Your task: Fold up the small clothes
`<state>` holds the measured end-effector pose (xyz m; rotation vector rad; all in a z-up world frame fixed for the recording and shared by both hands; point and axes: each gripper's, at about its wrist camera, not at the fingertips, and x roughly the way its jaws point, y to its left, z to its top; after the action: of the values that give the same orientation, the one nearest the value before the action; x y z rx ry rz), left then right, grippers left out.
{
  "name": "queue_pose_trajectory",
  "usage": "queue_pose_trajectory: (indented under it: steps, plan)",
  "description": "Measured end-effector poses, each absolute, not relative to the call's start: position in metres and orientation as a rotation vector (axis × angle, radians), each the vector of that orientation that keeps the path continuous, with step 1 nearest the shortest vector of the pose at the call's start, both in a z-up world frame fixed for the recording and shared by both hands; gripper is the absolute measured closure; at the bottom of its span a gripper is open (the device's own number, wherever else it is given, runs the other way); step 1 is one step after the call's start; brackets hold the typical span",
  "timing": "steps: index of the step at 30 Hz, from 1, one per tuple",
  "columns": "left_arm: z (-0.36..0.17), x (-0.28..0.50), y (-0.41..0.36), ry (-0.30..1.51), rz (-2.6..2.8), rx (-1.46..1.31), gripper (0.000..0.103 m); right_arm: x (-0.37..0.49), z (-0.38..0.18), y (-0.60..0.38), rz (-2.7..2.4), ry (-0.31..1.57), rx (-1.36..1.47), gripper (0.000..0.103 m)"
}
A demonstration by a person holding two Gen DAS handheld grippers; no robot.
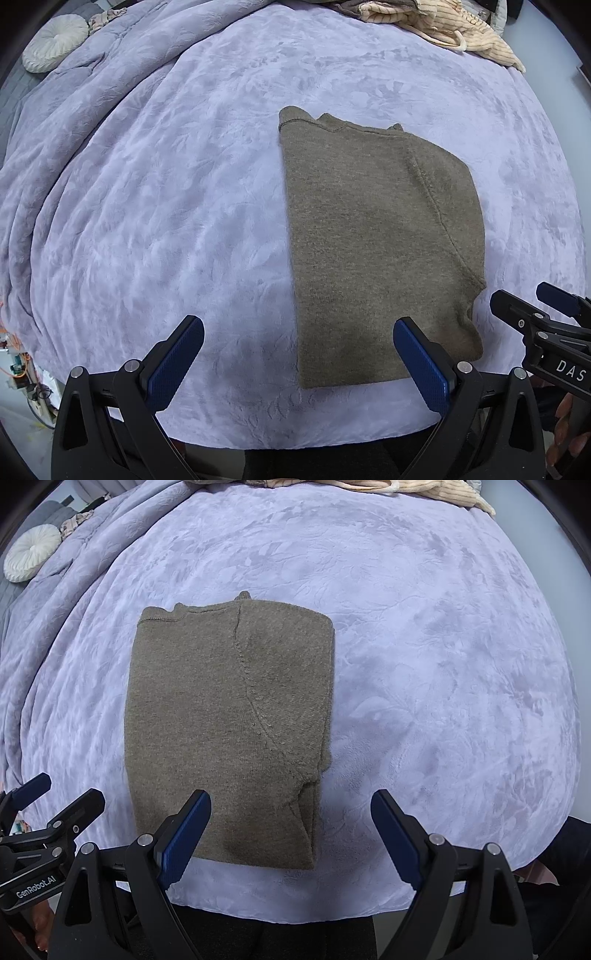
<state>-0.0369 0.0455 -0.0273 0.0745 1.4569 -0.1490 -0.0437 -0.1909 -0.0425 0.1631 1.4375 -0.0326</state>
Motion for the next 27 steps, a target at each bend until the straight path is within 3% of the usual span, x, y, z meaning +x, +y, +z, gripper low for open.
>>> queue_pose_trajectory:
  steps: [27]
  plan:
    - [-0.0284,-0.0363,0.0433,1.456,-0.146,0.069,0.000,-0.0438,-0.0474,-0.1878,-0.031,1.442,0.166,0.013]
